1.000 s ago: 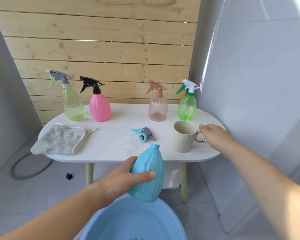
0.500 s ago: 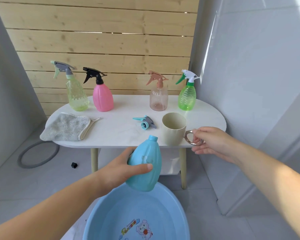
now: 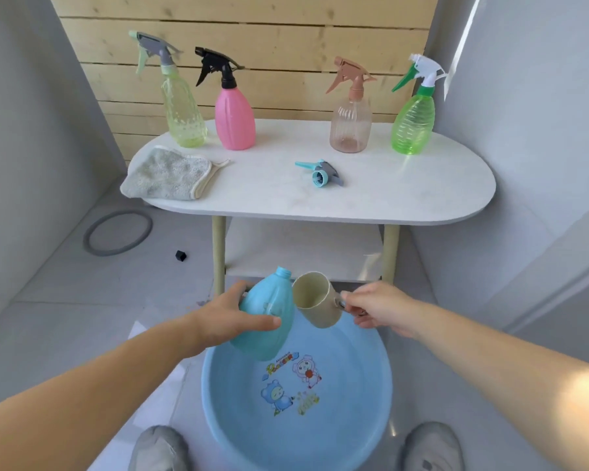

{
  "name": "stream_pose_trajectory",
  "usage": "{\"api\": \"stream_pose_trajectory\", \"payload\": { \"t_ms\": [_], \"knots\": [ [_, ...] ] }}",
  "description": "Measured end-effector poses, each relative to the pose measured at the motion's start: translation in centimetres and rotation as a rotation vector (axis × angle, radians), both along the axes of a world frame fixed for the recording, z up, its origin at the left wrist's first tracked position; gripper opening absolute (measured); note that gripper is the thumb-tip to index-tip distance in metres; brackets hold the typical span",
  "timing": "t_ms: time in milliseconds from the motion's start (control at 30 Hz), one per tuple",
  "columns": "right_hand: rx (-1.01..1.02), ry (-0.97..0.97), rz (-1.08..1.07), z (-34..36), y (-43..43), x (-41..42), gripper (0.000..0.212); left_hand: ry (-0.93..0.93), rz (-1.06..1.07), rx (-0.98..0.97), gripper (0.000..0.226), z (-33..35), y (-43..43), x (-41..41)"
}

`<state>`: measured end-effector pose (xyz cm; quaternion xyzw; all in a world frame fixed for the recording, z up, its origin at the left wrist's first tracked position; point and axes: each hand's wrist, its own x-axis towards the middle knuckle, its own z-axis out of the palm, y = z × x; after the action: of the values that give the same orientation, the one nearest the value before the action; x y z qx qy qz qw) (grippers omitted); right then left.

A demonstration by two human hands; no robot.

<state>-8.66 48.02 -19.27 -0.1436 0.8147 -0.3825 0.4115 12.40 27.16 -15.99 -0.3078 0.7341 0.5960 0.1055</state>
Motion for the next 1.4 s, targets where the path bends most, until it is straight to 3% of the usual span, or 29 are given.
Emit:
{"api": "stream_pose_trajectory", "payload": {
  "t_ms": [167,300,433,567,767,933,1100,1400],
  "knots": [
    [0.074,0.178,0.063,-7.0,-1.1,1.1,0.045,-0.022,0.146,0.041,0.096,-5.4,0.1,1.5],
    [0.086,0.353,0.219,-10.7,-1.9,2.0,0.052,-0.054,0.126,0.039,0.092,-8.8,0.3,2.3],
    [0.104,0.457,0.414,-13.2,-2.6,2.3,0.035,-0.104,0.123,0.059,0.092,-11.3,0.0,2.6],
    [0.123,0.443,0.538,-15.4,-2.9,2.2,0.027,-0.132,0.134,0.092,0.084,-13.1,-0.1,3.0],
    [0.171,0.477,0.64,-17.4,-3.2,1.4,0.027,-0.169,0.184,0.136,0.093,-15.0,-0.7,4.2],
    [0.161,0.499,0.662,-18.4,-3.8,0.9,0.026,-0.176,0.19,0.147,0.083,-15.9,-0.3,4.4],
    [0.183,0.509,0.684,-19.2,-4.0,1.0,0.027,-0.178,0.179,0.133,0.096,-16.7,-0.2,4.4],
    [0.215,0.465,0.636,-19.8,-3.8,1.2,0.032,-0.17,0.171,0.125,0.096,-17.1,-0.1,4.1]
  ]
}}
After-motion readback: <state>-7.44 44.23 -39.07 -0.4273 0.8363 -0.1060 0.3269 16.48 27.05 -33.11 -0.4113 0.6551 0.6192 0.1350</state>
